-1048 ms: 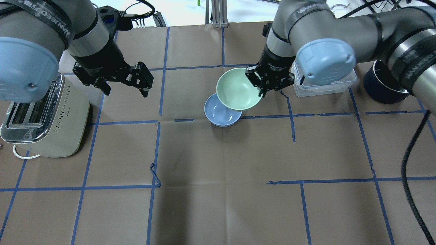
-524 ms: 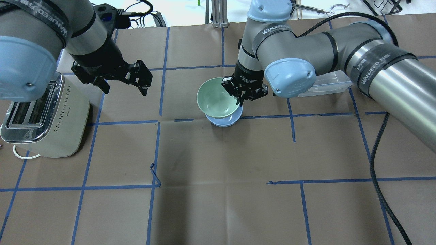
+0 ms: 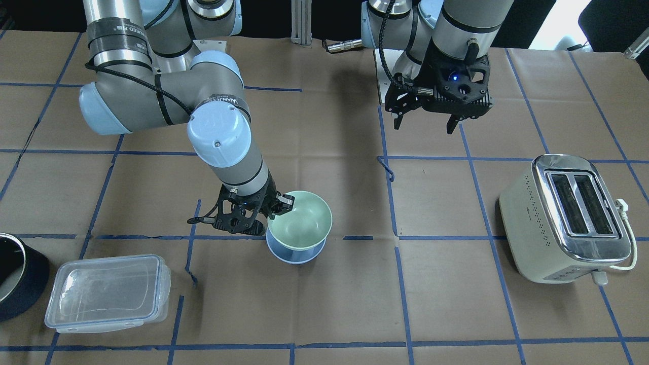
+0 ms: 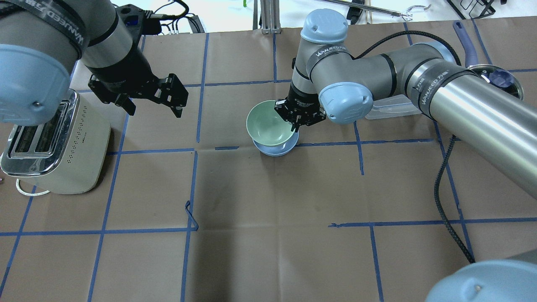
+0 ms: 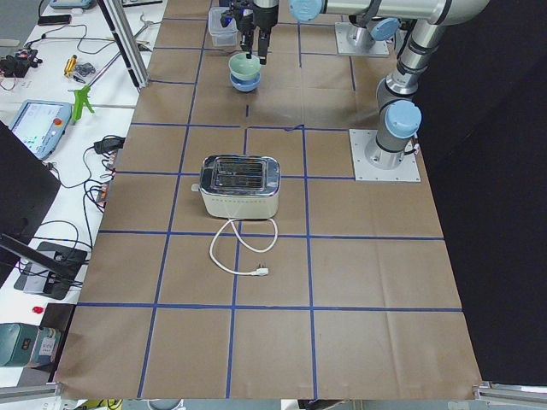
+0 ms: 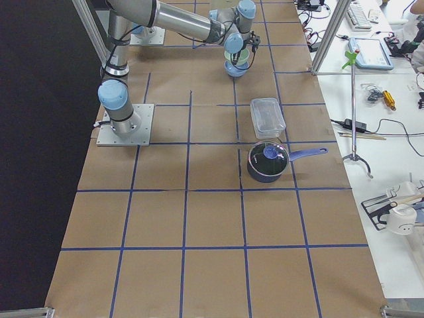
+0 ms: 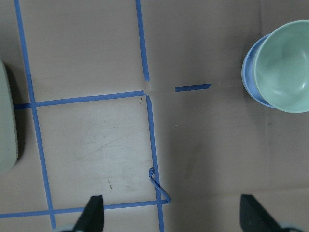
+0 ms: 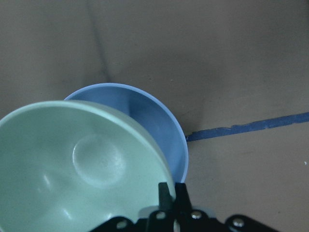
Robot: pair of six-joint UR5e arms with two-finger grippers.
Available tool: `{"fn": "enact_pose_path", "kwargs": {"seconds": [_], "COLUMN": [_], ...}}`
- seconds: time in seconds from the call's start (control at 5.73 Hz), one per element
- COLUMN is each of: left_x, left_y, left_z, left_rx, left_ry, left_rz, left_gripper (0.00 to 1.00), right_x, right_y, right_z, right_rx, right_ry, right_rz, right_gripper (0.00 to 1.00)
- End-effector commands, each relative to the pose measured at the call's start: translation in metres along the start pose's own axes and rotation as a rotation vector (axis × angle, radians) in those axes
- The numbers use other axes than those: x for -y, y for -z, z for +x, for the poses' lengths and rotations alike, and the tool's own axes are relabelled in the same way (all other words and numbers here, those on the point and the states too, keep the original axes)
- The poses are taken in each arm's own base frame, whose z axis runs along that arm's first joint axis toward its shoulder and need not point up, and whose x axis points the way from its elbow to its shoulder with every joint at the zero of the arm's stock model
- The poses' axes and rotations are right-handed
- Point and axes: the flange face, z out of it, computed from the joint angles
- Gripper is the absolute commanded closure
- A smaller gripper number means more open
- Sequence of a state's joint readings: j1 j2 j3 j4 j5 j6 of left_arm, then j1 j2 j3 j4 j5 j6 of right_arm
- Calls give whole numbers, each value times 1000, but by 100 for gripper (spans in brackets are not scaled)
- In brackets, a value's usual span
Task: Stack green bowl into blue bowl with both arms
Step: 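Lower the green bowl into the blue bowl with the right gripper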
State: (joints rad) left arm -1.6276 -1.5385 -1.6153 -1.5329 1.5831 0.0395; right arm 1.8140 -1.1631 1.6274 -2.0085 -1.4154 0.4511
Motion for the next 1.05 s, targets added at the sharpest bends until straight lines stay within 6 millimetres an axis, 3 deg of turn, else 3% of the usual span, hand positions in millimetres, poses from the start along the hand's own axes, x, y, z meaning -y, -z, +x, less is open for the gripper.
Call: {"fn": "enact_pose_path", "kwargs": {"seconds": [0.0,0.17,0.35,0.52,0.7,0.87], "left_x": [0,0,0,0,0,0], "left_y": [0,0,0,0,1,1], "left_z": [0,0,0,0,0,0], "left_rx": [0,0,0,0,0,0], "left_ry": [1,1,1,1,1,1], "left_rz": [-1,-1,-1,-1,0,0], "left_gripper": [2,2,2,2,2,2], "right_x": [4,4,5,7,17,13], "right_y": [-13,-16,-17,-5,24,69], "right_z": [1,2,1,0,9,27], "right_rx": [-9,-13,-11,-4,10,-2], "right_ry": [-3,-4,-5,-4,-24,-60], "right_rz": [-15,-20,-22,0,27,-5], "right_gripper": [93,85,8,0,0,0]}}
